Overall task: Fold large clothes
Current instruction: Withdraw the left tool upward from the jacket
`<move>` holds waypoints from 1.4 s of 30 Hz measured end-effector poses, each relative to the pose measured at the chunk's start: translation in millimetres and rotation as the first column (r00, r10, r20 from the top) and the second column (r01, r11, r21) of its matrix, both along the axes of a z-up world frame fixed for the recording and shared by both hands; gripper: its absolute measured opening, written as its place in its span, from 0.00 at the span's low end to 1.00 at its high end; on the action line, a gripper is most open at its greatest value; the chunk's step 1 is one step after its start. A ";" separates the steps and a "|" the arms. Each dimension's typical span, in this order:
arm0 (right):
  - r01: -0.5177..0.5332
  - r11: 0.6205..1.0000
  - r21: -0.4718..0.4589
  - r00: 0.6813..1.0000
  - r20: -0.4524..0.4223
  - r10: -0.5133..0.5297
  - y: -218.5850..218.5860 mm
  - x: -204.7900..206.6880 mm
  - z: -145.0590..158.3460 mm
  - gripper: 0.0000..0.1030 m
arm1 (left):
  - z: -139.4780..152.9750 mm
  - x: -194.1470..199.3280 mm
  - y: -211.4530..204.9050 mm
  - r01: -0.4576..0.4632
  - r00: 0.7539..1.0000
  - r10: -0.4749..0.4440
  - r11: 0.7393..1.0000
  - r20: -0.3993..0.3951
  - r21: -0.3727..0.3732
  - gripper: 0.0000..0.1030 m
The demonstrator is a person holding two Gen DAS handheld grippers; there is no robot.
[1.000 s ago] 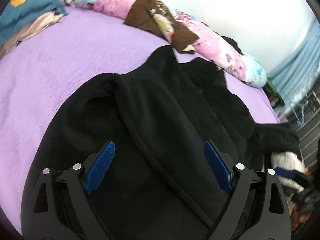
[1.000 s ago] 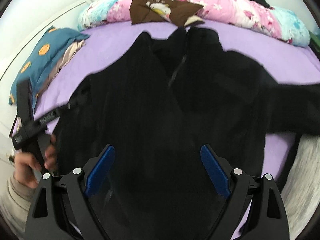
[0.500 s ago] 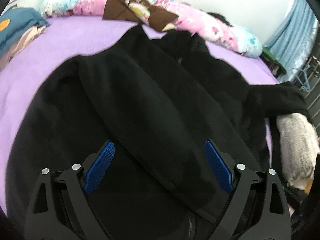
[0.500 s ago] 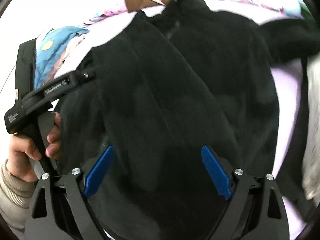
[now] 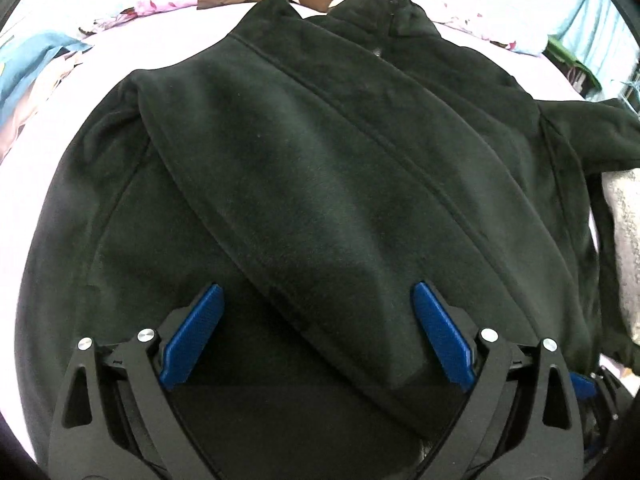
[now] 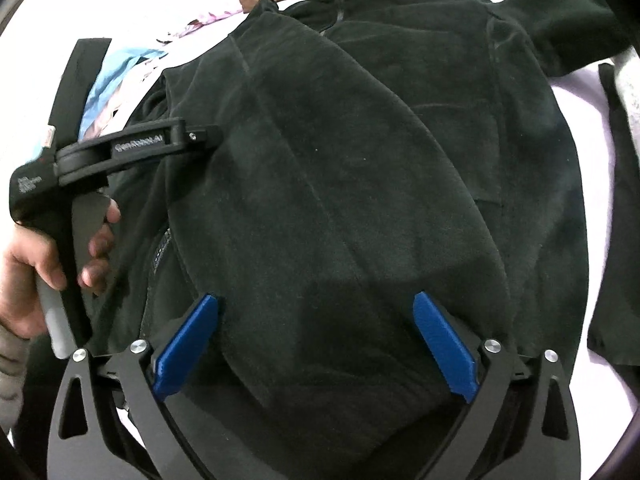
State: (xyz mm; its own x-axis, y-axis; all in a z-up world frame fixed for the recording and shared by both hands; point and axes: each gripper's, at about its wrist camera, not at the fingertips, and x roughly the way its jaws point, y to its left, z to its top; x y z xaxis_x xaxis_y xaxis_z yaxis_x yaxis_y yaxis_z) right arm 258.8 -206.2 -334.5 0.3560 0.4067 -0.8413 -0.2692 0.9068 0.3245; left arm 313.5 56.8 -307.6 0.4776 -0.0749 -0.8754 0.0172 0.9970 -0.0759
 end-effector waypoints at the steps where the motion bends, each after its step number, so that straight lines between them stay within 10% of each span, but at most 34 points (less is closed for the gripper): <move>1: 0.005 1.000 0.016 1.000 -0.005 -0.005 -1.8 0.1 3.4 0.94 | 3.7 0.1 0.2 -0.003 1.000 0.003 1.000 -0.004 0.006 0.90; 23: 0.165 0.970 0.181 0.951 0.231 -0.205 -93.3 -86.4 162.2 0.94 | 183.8 -92.3 -55.3 0.068 0.977 -0.071 0.997 0.202 0.023 0.90; 42: 0.312 0.890 0.332 0.874 0.269 -0.406 -182.0 -121.2 226.9 0.94 | 217.9 -145.8 -95.8 0.134 0.974 -0.128 0.991 0.185 -0.017 0.90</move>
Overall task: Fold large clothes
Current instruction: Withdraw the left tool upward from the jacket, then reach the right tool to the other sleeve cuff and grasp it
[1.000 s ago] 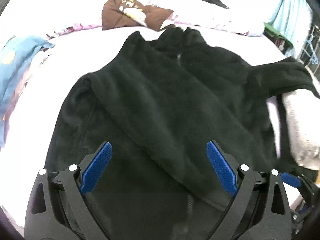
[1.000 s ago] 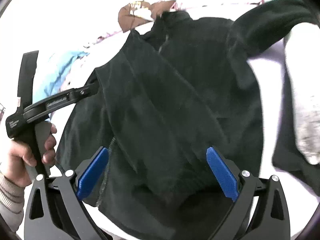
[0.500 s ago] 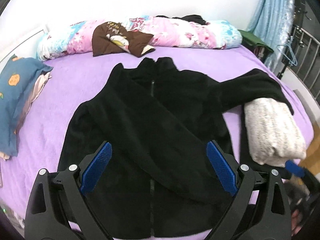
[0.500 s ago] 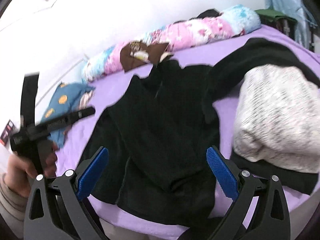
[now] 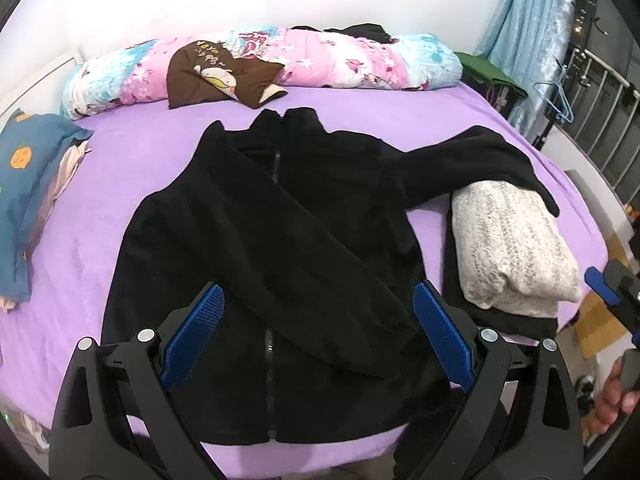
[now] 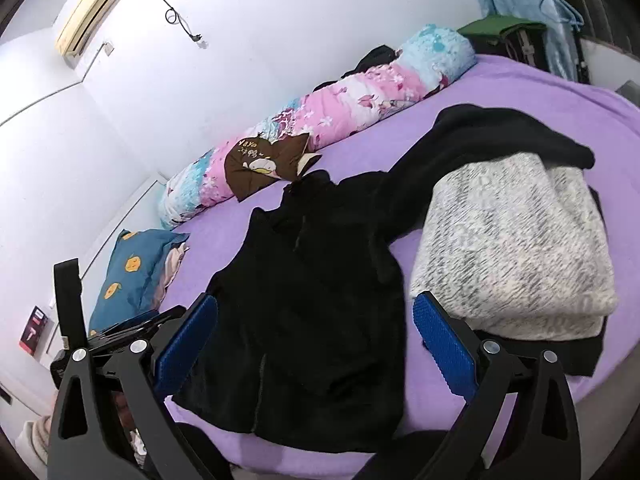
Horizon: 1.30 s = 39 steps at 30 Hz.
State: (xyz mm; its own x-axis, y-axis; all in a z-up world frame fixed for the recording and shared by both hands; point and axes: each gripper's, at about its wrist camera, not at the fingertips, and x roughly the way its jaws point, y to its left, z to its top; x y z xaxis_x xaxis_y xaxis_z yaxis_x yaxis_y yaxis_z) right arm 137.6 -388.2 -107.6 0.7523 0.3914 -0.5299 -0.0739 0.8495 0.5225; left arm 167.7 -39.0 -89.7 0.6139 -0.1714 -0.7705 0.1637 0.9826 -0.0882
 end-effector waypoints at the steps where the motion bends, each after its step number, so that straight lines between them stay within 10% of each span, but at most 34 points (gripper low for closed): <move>1: 0.006 1.000 0.001 1.000 0.001 -0.006 -2.3 -0.4 -0.2 0.94 | 1.0 0.1 -1.5 0.003 1.000 -0.003 1.000 0.001 0.000 0.90; 14: 0.227 0.942 0.248 0.974 -0.068 -0.217 -108.4 30.5 -32.7 0.94 | -8.7 2.5 -16.0 0.047 0.999 -0.048 0.999 -0.026 -0.003 0.90; 32: 0.541 0.459 0.705 0.836 -0.389 -0.387 -268.4 149.8 -150.4 0.94 | -41.5 30.8 -34.4 0.063 0.993 -0.061 0.998 -0.101 0.021 0.90; 39: 0.595 0.464 0.657 0.799 -0.423 -0.427 -282.6 181.9 -157.3 0.95 | -42.0 33.8 -33.8 0.075 0.993 -0.072 0.997 -0.094 0.027 0.90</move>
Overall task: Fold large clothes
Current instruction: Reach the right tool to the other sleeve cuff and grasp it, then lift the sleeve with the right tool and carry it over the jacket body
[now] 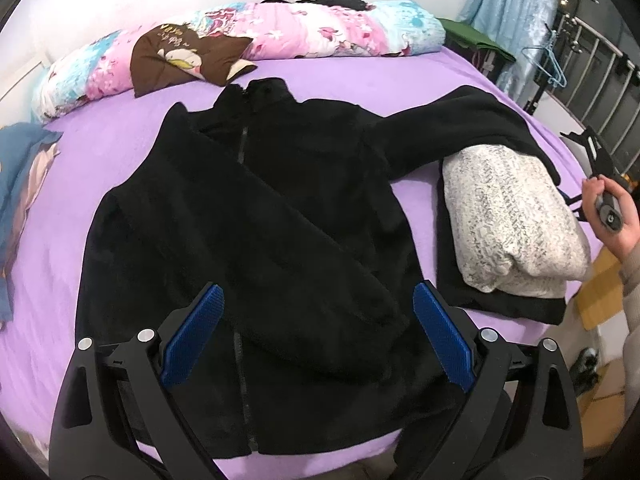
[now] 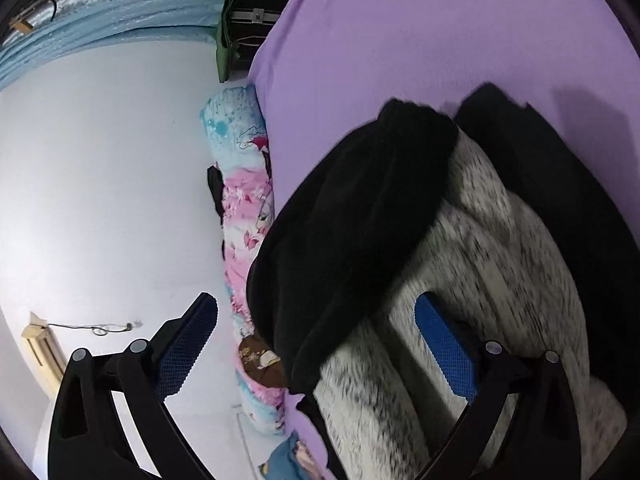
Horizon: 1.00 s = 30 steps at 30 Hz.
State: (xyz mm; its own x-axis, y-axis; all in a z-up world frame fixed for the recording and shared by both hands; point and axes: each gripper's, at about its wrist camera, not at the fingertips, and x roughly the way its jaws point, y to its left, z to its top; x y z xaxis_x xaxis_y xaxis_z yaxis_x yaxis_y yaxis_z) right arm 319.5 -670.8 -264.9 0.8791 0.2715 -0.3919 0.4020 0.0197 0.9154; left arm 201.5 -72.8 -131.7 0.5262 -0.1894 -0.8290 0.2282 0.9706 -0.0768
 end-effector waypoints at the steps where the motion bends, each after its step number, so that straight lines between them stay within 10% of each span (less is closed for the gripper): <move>1: -0.004 1.000 -0.002 1.000 -0.005 0.004 -0.9 4.0 0.3 0.95 | -1.5 0.8 2.3 -0.007 1.000 0.007 1.000 -0.008 -0.008 0.90; 13: 0.020 0.997 -0.081 0.998 -0.057 -0.025 -9.4 32.3 -7.3 0.91 | -0.4 0.8 15.4 -0.019 1.000 0.019 1.000 -0.011 -0.017 0.90; 16: 0.021 0.992 -0.127 0.997 -0.071 -0.030 -4.7 22.4 -3.2 0.71 | -1.6 1.2 21.1 -0.029 0.999 0.028 0.999 -0.026 -0.023 0.90; 19: -0.005 0.992 -0.126 0.998 -0.058 -0.002 -4.7 22.8 -4.8 0.22 | -0.4 -1.6 23.7 -0.028 0.999 0.027 0.999 -0.024 -0.026 0.90; 30: -0.049 0.910 -0.412 0.990 0.099 0.098 22.4 26.6 75.6 0.12 | 12.8 -0.9 54.1 -0.077 0.997 0.075 0.992 -0.026 -0.096 0.90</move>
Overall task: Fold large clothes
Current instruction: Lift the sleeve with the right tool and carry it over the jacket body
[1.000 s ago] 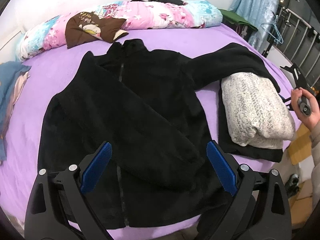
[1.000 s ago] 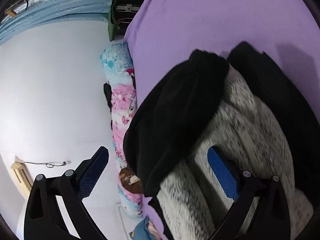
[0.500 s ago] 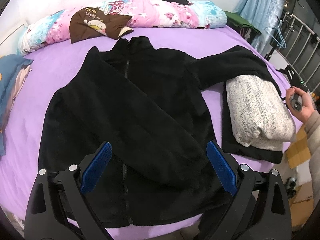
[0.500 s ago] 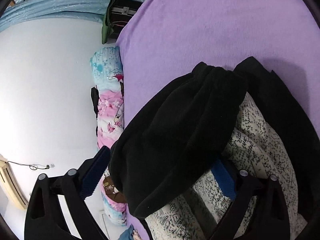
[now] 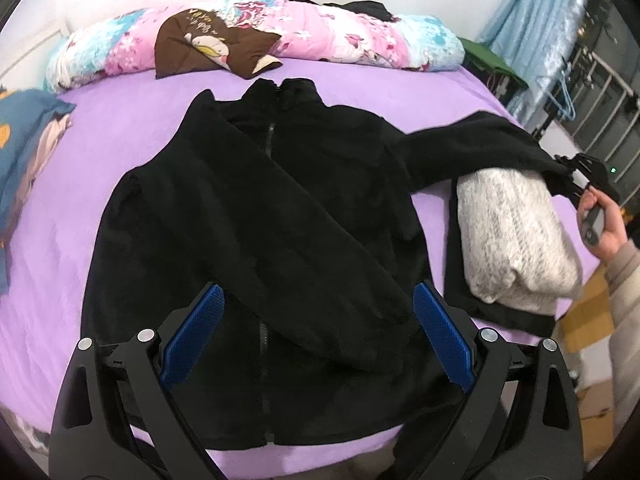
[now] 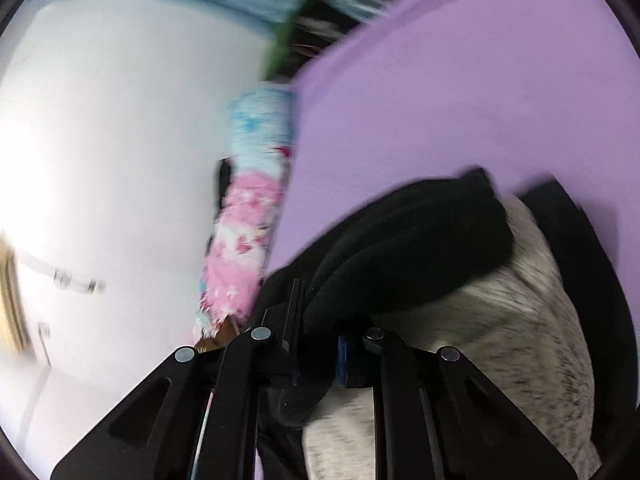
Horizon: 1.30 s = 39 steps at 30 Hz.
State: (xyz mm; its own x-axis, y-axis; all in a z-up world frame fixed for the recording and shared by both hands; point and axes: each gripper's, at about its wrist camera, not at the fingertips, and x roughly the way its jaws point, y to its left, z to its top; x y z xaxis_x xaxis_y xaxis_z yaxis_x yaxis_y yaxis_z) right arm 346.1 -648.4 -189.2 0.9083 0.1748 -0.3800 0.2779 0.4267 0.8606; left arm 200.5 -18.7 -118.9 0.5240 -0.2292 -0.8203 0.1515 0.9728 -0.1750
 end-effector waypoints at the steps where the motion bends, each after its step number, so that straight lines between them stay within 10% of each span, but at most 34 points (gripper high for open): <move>1: -0.034 0.996 -0.086 0.999 0.022 0.037 10.8 2.9 20.8 0.12 | 3.0 2.9 4.8 -0.007 1.000 0.007 1.000 -0.004 -0.022 0.90; 11: -0.206 0.799 -0.565 0.949 0.085 0.304 142.3 0.3 127.2 0.11 | 84.3 62.0 21.1 0.050 0.998 -0.056 0.974 -0.020 -0.219 0.90; 19: -0.297 0.509 -0.808 0.857 0.010 0.516 260.3 -28.1 130.1 0.11 | 167.9 113.6 -16.3 0.184 0.976 -0.211 0.925 -0.046 -0.332 0.91; 28: -0.264 0.049 -0.963 0.734 -0.168 0.658 381.0 -80.1 105.7 0.10 | 179.1 143.1 -75.1 0.306 0.918 -0.352 0.922 -0.185 -0.236 0.91; 39: -0.207 -0.193 -0.959 0.692 -0.283 0.665 434.2 -105.8 85.9 0.10 | 145.7 136.7 -134.7 0.503 0.786 -0.514 0.855 -0.345 -0.126 0.91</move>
